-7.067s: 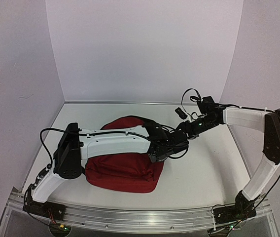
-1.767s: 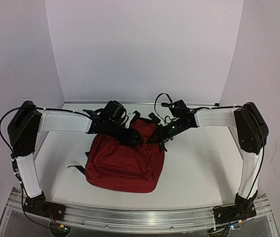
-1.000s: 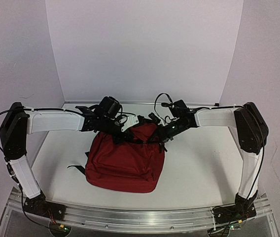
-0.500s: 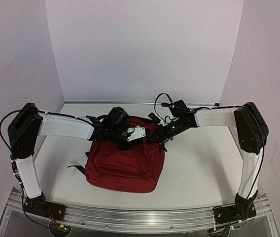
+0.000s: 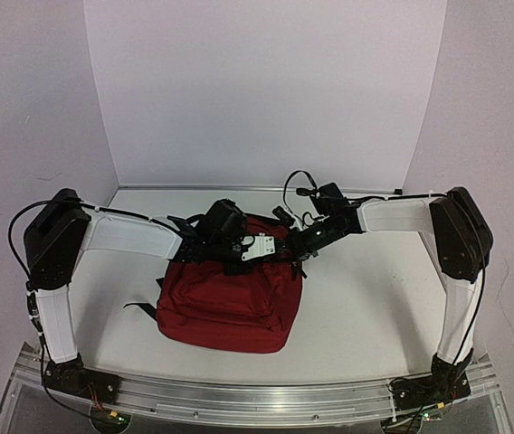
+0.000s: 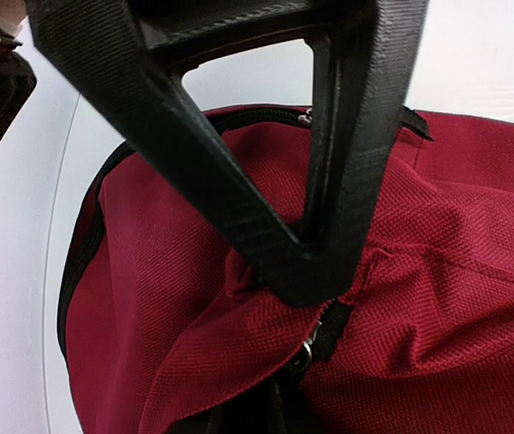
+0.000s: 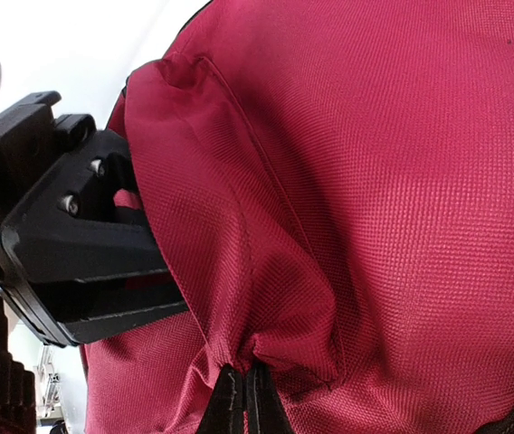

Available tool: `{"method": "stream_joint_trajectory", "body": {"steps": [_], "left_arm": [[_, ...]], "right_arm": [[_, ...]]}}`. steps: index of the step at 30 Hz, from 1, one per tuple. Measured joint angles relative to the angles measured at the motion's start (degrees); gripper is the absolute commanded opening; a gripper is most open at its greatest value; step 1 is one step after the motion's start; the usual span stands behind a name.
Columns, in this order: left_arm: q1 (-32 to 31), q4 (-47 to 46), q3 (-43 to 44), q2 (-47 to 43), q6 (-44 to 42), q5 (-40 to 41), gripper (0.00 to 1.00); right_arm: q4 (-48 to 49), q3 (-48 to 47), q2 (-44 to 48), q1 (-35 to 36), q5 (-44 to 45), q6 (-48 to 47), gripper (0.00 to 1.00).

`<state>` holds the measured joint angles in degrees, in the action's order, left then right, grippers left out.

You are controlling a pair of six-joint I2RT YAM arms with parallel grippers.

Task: Pack the student bag
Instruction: Zip the student bag at the center of the board.

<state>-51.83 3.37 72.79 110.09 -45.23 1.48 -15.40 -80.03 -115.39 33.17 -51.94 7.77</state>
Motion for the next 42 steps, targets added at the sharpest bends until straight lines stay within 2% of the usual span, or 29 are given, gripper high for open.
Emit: {"method": "stream_joint_trajectory", "body": {"steps": [4, 10, 27, 42], "left_arm": [[-0.3, 0.1, 0.3, 0.5, 0.0, 0.9, 0.00], [-0.6, 0.7, -0.3, -0.3, 0.6, 3.7, 0.00], [1.2, 4.5, -10.1, -12.0, 2.1, 14.0, 0.00], [7.6, 17.8, -12.9, -25.8, 2.1, 16.3, 0.00]], "right_arm": [[0.0, 0.0, 0.0, 0.0, 0.0, 0.0, 0.00], [0.0, 0.2, 0.0, -0.2, 0.9, 0.0, 0.00], [0.7, 3.9, 2.5, -2.5, 5.2, -1.7, 0.00], [0.6, 5.2, 3.4, -4.0, 7.2, -4.0, 0.00]]}}
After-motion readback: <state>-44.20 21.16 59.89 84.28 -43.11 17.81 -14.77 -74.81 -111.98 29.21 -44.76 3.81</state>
